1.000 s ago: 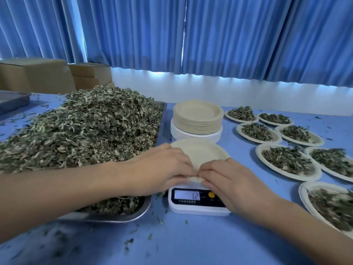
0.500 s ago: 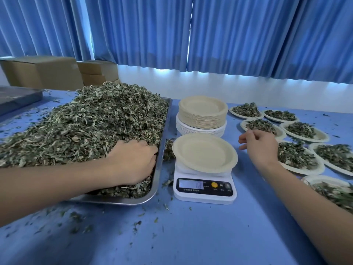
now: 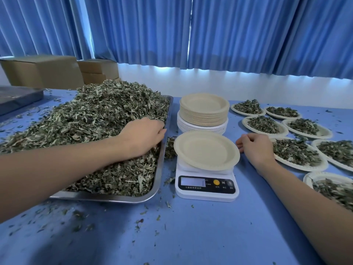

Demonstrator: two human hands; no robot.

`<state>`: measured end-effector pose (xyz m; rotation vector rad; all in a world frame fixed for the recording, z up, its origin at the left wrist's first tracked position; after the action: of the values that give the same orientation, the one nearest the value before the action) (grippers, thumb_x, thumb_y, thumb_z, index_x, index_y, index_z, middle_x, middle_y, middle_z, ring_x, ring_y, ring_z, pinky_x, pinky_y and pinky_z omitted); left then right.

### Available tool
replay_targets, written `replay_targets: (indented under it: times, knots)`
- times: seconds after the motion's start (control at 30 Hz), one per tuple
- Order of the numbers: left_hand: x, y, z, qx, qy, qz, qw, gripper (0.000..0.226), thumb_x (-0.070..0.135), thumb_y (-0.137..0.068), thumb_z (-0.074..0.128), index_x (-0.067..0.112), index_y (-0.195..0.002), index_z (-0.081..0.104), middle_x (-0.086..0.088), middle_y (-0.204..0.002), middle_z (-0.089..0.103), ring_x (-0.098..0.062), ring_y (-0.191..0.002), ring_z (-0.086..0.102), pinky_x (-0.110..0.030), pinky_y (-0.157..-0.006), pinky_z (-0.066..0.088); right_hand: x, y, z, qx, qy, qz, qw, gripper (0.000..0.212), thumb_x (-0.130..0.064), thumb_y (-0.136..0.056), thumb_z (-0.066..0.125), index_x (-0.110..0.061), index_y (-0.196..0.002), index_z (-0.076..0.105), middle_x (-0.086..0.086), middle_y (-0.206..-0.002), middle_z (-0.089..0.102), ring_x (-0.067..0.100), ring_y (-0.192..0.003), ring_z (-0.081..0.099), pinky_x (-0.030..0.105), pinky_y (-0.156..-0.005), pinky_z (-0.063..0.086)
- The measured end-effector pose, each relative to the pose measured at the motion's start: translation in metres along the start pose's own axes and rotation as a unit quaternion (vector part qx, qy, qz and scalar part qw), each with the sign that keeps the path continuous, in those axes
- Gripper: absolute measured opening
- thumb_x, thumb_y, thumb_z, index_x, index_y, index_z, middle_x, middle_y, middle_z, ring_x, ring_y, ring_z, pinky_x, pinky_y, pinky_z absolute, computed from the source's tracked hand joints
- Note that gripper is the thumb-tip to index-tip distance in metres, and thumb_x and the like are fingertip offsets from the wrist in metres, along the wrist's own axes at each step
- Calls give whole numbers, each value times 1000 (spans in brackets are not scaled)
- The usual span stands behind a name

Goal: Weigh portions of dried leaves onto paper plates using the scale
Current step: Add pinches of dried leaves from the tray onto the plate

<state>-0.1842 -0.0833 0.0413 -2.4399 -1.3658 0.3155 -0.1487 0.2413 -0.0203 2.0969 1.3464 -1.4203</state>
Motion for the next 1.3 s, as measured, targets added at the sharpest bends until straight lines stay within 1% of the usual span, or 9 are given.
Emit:
replay_targets:
  times: [0.1, 0.23, 0.33, 0.4, 0.5, 0.57, 0.9, 1.13, 1.3]
  knots:
    - [-4, -9, -2, -8, -32, -8, 999, 34, 35, -101, 34, 22, -72, 45, 4, -67, 55, -17, -58, 53, -34, -58, 44, 1, 1, -1, -3, 1, -13, 1000, 37, -21, -102, 50, -10, -76, 74, 4, -73, 75, 11, -59, 70, 34, -77, 57]
    - [-10, -3, 26, -262, -18, -45, 964, 28, 35, -97, 43, 17, -107, 63, -2, -105, 66, -25, -90, 62, -38, -84, 52, 2, 1, -2, -3, -8, -16, 1000, 37, -21, -102, 50, -10, -76, 74, 5, -74, 75, 14, -61, 70, 37, -78, 57]
    - [-7, 4, 30, -338, 26, -39, 940, 43, 37, -92, 60, 14, -128, 56, -1, -111, 65, -17, -87, 64, -23, -70, 49, 2, 1, 0, -3, -1, -23, 1000, 37, -21, -102, 51, -12, -75, 74, 4, -73, 75, 10, -57, 69, 36, -78, 58]
    - [-7, 2, 27, -313, 9, -22, 950, 43, 34, -87, 69, 15, -125, 60, -2, -107, 66, -17, -83, 63, -26, -71, 52, 2, 1, -1, -3, 3, -26, 1000, 37, -22, -102, 51, -12, -74, 74, 3, -72, 75, 8, -54, 68, 37, -78, 58]
    - [-11, -5, 26, -283, -3, -22, 959, 49, 33, -84, 76, 15, -128, 63, -6, -130, 62, -26, -114, 59, -33, -99, 47, 3, 0, 0, -9, -4, -26, 1000, 36, -21, -102, 51, -12, -75, 73, 4, -72, 75, 9, -55, 69, 41, -79, 60]
    - [-16, -9, 22, -272, 11, -33, 962, 52, 34, -82, 78, 14, -129, 63, -7, -138, 57, -27, -123, 55, -33, -105, 43, 3, 0, 0, -11, -7, -26, 1000, 37, -22, -102, 51, -11, -75, 73, 5, -72, 75, 11, -56, 69, 43, -79, 60]
    - [-36, -24, 6, -194, 19, -45, 980, 51, 32, -82, 78, 15, -128, 64, -8, -141, 55, -28, -125, 55, -34, -103, 42, 2, 2, 1, -20, -12, -30, 999, 36, -21, -102, 50, -10, -77, 74, 6, -73, 75, 16, -59, 69, 40, -77, 59]
    - [-24, -31, 0, -121, 17, -5, 992, 17, 9, -83, 75, 12, -100, 75, -6, -96, 74, -20, -79, 67, -35, -78, 57, 2, 3, 0, -20, -13, -33, 999, 36, -23, -103, 51, -11, -78, 74, 5, -72, 75, 16, -60, 70, 37, -74, 58]
    - [-5, -49, -26, -9, 85, 16, 996, 21, 13, -84, 74, 11, -105, 75, -6, -106, 74, -24, -100, 67, -33, -93, 50, -1, 4, 1, -25, 3, -34, 999, 36, -23, -102, 51, -12, -77, 74, 3, -71, 75, 9, -55, 68, 31, -68, 54]
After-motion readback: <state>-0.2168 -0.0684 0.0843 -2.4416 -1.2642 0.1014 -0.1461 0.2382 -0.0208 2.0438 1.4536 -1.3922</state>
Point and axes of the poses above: each hand's wrist, its own y-axis away from the middle knuckle, its own z-axis out of the palm, x = y × z, the point moved 7 cm from there along -y, towards the middle knuckle
